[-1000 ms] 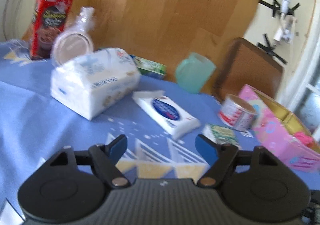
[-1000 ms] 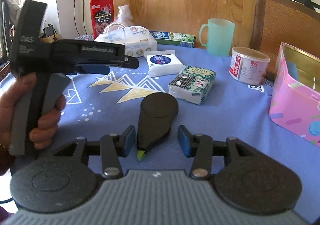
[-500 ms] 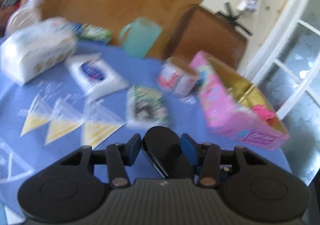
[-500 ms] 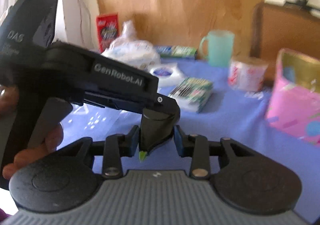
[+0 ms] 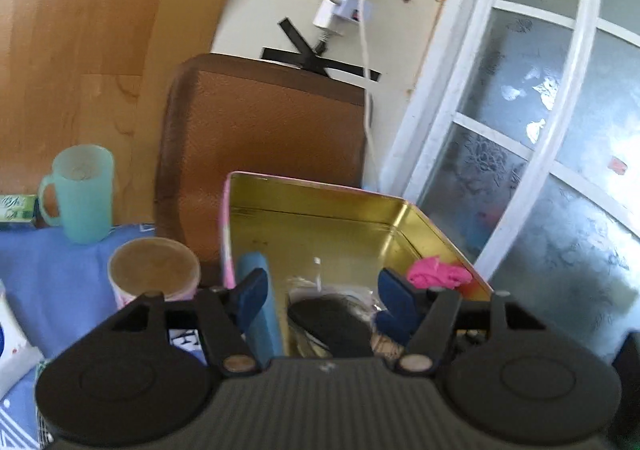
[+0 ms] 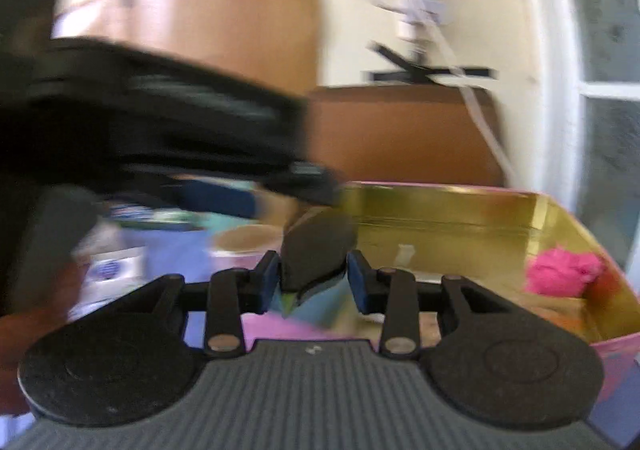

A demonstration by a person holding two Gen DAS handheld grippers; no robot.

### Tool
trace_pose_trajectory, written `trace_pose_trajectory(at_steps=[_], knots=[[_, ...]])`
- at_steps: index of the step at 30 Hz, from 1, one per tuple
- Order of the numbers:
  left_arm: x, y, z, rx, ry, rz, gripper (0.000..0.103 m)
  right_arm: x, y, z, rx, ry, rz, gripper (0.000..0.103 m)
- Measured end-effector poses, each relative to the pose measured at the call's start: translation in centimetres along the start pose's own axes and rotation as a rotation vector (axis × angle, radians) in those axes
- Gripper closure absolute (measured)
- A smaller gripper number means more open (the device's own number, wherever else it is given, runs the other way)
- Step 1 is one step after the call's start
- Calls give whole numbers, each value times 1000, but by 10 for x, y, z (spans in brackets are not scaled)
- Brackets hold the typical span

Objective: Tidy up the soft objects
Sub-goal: 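Drop the black marker into the pink tin with the left gripper, then grasp the white wet-wipe pack with the right gripper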

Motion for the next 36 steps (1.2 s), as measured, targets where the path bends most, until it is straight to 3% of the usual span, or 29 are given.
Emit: trace_pose_trajectory(at_steps=[2,8,14,17,19,20,22,25,30,33,36], knots=[[-14,-3,17,27,-3,21,39,15,-4,-4,-7,-20,-44,61],[-104,-26,87,71,200,36,35,14,-2,6,32,11,-134,61],[-202,-68,135,13,498,47,33,-56,2,2,6,193,-81,61],[-237,-81,154,28,574,98,32,-96,-4,-10,-57,282,-33,53],[-254,-89,162,56,585,165,30,-125,-8,-22,-115,344,-4,46],[-261,-88,167,80,548,236,29,-137,-9,-28,-134,370,7,44],[-269,-85,179,156,530,302,26,-163,-10,-44,-177,423,36,32],[-278,-85,185,183,511,373,26,-200,-14,-82,-265,471,93,15],[-274,-81,190,204,493,358,26,-241,-44,-139,-456,482,184,15],[-273,-80,190,221,487,350,26,-247,-69,-152,-539,471,225,33],[-275,-79,192,233,482,376,26,-251,-67,-140,-516,469,228,35]])
Point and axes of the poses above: each gripper's, at about its wrist camera, not at the fingertips, and z roughly against the way its jaws point, x to its right, y to its top, the point moved 8 cm from there along -z, roughly the way its jaws point, and after that the axes turned 9 degrees about x, right-handed, at the moved point
